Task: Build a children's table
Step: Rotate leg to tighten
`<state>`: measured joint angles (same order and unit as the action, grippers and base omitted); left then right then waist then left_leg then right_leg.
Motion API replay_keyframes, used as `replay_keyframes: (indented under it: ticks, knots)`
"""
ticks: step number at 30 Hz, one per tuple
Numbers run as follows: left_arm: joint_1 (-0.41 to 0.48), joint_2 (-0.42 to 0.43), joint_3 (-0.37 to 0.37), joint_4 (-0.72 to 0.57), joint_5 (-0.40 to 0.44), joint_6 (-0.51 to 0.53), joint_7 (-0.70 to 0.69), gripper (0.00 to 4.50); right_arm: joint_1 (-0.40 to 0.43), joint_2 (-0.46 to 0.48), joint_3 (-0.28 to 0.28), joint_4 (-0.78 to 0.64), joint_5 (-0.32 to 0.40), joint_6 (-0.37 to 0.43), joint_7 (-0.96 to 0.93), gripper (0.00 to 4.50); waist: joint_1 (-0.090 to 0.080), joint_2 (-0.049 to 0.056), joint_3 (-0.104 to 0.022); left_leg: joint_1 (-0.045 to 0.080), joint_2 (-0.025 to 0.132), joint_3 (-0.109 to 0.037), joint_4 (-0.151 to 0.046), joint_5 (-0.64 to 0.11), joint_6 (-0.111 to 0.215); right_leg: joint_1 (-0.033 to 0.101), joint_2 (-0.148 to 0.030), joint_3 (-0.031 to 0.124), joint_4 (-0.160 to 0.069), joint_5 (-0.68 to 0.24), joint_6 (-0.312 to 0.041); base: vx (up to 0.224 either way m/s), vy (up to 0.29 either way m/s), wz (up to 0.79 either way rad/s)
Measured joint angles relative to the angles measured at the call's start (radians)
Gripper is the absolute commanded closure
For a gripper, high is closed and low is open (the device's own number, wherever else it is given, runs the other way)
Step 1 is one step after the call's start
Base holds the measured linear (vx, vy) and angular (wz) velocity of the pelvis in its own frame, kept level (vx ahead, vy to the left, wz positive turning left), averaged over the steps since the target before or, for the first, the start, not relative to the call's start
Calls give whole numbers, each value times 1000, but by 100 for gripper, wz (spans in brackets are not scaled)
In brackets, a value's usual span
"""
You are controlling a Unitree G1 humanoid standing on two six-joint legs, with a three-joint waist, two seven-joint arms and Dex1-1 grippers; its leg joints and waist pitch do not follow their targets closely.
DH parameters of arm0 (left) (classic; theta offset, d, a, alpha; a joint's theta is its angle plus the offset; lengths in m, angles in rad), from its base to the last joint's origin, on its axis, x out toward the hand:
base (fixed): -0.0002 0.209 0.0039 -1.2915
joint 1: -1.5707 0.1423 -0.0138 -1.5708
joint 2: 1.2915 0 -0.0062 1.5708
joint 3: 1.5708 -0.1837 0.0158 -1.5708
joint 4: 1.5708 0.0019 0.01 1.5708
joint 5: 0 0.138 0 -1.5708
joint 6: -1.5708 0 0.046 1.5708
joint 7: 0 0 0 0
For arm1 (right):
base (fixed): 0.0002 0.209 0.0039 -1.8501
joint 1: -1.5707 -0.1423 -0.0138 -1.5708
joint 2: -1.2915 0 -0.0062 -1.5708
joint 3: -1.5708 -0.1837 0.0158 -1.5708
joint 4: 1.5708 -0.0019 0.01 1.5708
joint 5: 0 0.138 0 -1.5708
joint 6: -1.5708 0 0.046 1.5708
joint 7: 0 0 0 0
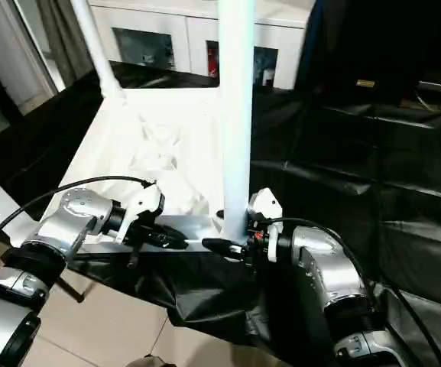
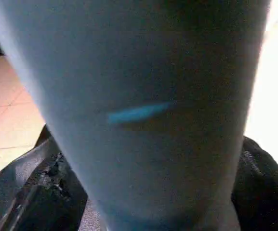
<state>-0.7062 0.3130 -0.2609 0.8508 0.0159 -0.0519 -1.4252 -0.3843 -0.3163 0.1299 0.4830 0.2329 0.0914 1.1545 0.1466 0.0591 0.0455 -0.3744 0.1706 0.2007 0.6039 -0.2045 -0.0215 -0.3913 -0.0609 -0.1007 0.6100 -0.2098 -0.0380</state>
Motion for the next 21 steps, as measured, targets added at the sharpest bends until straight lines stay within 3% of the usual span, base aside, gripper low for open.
replay_keyframes:
  ticks: [11,15,21]
  knots:
    - [1,-13,2,4,1,-1,27,450,12,27,-24,17,0,-16,-44,176,5,0,0,-2,0,0,1,0,0,-2,0,0,1,0,0,0,0,0]
    - [-16,-62,23,57,23,-6,182,450,-10,91,-83,105,-26,-77,-251,178,-5,0,0,11,0,0,1,-2,-8,10,0,0,0,1,2,0,0,0]
    - [-52,-163,26,121,59,6,407,450,-73,182,-165,202,-56,-83,-618,179,-19,-3,3,27,0,0,-9,0,-12,23,0,-1,-9,-1,5,0,0,0]
